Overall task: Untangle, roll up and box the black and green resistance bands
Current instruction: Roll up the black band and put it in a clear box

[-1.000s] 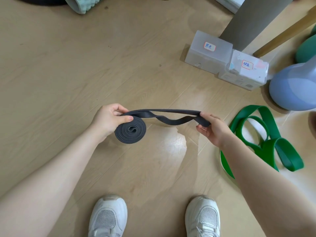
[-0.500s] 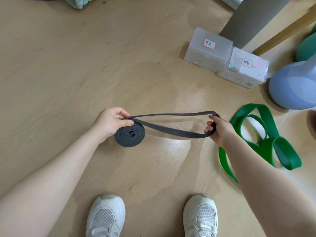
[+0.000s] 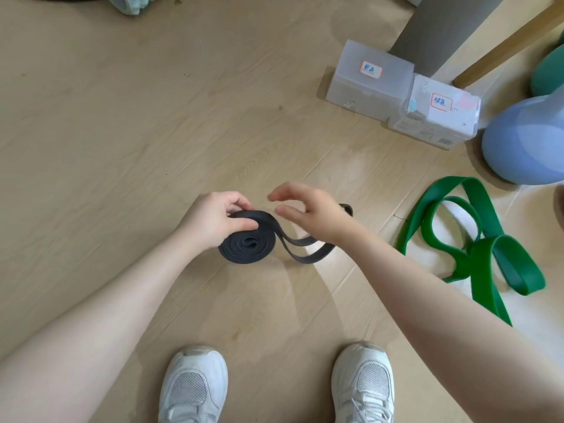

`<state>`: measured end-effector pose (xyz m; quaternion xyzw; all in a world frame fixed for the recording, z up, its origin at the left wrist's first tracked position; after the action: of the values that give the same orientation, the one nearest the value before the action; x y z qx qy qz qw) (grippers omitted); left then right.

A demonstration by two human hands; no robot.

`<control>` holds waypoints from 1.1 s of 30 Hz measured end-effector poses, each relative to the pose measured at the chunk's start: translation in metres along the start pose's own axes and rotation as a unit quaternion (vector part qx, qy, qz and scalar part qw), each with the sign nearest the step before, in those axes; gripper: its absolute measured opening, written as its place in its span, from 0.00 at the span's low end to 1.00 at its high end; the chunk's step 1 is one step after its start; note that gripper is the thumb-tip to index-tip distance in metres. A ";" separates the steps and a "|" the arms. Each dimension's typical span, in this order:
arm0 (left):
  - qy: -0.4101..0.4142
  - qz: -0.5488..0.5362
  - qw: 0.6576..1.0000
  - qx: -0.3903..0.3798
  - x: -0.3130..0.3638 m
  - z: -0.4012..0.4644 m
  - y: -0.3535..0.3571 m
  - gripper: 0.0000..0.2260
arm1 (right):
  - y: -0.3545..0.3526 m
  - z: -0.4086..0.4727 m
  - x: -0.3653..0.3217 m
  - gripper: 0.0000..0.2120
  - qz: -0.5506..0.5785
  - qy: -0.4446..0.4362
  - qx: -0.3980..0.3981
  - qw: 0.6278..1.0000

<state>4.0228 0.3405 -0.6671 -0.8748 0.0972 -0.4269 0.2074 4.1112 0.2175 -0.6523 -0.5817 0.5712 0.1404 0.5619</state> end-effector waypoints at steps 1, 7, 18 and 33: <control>0.004 -0.005 1.000 -0.006 0.002 -0.001 0.000 0.10 | 0.009 0.004 -0.009 0.11 -0.004 -0.019 -0.029 0.999; 0.028 -0.030 0.999 0.008 0.009 -0.008 -0.004 0.13 | 0.025 0.002 -0.013 0.14 -0.041 -0.061 -0.038 0.997; 0.048 -0.279 0.954 0.100 0.020 -0.010 -0.023 0.10 | -0.006 -0.007 0.005 0.13 0.222 0.004 0.083 0.971; 0.001 -0.098 0.993 -0.057 0.012 -0.010 0.004 0.11 | -0.013 -0.007 -0.014 0.09 0.055 -0.006 -0.012 0.998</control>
<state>4.0226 0.3295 -0.6549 -0.8903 0.0351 -0.4396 0.1137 4.1142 0.2151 -0.6321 -0.5551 0.5974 0.1813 0.5496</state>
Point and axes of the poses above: each hand's wrist, its own z-axis towards the middle knuckle, its own y-axis out of the palm, x = y × z, the point moved 8 cm from there along z, towards the middle knuckle, and after that the axes turned 2 degrees about -x, right-handed, at the moved point
